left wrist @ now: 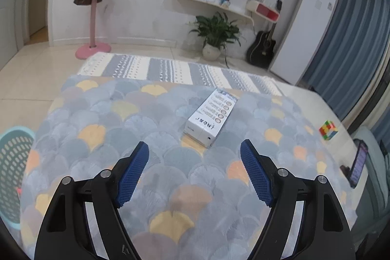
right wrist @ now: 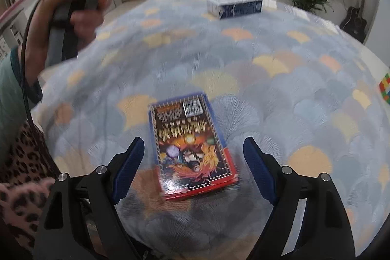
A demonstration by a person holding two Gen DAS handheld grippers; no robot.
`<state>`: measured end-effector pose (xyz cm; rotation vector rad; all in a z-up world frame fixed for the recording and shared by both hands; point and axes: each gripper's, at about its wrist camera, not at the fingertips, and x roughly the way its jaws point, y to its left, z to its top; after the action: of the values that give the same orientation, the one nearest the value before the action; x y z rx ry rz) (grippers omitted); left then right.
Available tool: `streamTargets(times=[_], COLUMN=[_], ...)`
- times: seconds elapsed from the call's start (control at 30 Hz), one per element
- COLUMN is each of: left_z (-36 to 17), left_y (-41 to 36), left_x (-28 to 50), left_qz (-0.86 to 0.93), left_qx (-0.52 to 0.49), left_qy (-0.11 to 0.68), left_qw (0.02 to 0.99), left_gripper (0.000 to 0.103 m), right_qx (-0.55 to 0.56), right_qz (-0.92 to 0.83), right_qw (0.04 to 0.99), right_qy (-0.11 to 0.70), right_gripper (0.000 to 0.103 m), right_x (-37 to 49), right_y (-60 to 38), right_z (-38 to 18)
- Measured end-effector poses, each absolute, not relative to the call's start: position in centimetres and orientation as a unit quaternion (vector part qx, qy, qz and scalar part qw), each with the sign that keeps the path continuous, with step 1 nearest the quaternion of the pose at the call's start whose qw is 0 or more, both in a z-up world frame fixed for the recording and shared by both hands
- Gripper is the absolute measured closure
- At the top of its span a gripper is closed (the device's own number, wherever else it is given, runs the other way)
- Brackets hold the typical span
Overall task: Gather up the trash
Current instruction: 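Grasp the white milk carton with the left tool while the right tool grasps the card box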
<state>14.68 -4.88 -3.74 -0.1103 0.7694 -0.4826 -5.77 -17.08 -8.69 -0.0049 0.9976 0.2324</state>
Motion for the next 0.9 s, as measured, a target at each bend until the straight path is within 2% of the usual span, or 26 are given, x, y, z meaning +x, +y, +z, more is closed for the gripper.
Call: streamTargets(times=[0.1,0.2,0.53,0.9], left_z=[-4.1,-4.6,-8.3,-11.5], left_y=[-6.6,-8.8,-15.4,-20.8], left_x=[16.2,18.2,25.0,25.7], left_qz=[-0.238,-0.245,-0.245,-0.231], left_qx=[-0.027,0.002,0.098,0.175], left_qy=[0.379,0.39,0.435,0.461], left_qw=[0.894,0.887,0.861,0.839], left_gripper=[0.027,0.027,0.026,0.026], right_qx=[-0.005,-0.003,0.057,0.089], right_qz=[0.114,0.112,0.044,0.023], right_qw=[0.874,0.877,0.88,0.885], right_qy=[0.472,0.468,0.47,0.456], right_gripper=[0.028,0.046,0.046,0.046], right_x=[-5.6,-5.1,-2.5,-1.7], right_y=[-17.6,-18.4,-24.9,-27.8], right_z=[-9.3,-9.2,-8.6,-8.5])
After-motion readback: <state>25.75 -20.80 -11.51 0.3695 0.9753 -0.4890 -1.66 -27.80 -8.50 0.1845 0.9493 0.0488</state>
